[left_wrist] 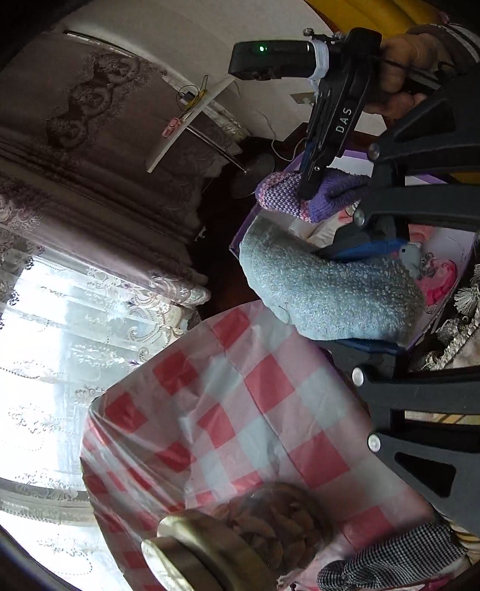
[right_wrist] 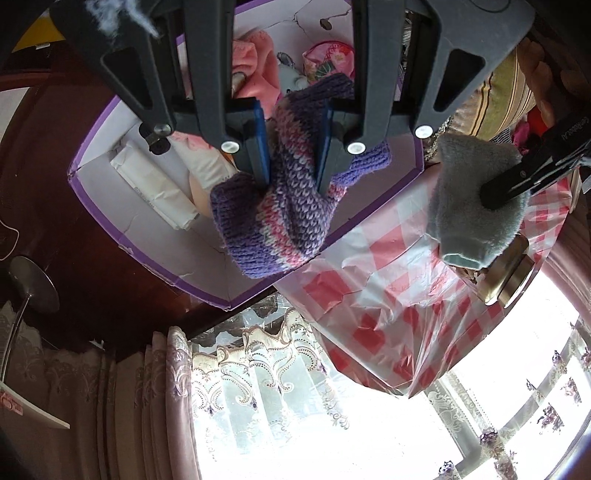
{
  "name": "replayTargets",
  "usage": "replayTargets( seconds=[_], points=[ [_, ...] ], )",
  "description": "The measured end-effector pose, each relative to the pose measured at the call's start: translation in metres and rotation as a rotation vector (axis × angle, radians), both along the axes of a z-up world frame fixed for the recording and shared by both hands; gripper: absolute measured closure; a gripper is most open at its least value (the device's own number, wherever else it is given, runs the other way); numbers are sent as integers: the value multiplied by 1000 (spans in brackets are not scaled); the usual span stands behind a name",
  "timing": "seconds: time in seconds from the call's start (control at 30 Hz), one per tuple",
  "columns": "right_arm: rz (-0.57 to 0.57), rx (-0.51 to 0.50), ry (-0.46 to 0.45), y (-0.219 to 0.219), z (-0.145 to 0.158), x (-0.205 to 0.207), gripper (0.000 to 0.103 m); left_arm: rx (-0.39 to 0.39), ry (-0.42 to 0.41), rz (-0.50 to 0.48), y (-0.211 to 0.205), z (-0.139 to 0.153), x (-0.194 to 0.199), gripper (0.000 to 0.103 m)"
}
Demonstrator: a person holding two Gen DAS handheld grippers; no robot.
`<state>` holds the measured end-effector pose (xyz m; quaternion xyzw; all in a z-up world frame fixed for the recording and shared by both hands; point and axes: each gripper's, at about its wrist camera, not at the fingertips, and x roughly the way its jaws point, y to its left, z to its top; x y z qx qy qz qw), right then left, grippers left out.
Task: Organize soft objects
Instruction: 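Carry the purple glove over the box with the right tool while the left tool drops the blue sock in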
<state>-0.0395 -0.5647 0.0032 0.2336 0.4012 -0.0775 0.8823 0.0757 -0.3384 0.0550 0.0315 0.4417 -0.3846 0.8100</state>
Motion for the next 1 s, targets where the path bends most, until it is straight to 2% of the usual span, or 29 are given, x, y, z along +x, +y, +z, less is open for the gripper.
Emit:
replayTargets(
  seconds=[0.03,0.07,0.13,0.2,0.57,0.83,1.0],
  points=[
    [-3,3,2,-2,-2,-1,76,27,15,8,-4,-8,3,42],
    [-4,5,5,-3,-4,-1,76,55,28,29,-6,-16,7,36],
    [0,10,7,-4,-7,-2,76,82,94,60,-4,-32,16,35],
    [6,11,11,-4,-10,-3,76,65,140,93,5,-37,22,35],
    [84,17,71,17,-28,6,76,7,171,177,34,-34,27,35],
    [175,-12,114,44,-32,10,76,-3,167,182,39,-33,26,35],
    [250,-33,165,51,-40,-3,76,-8,169,182,39,-33,26,35]
  ],
)
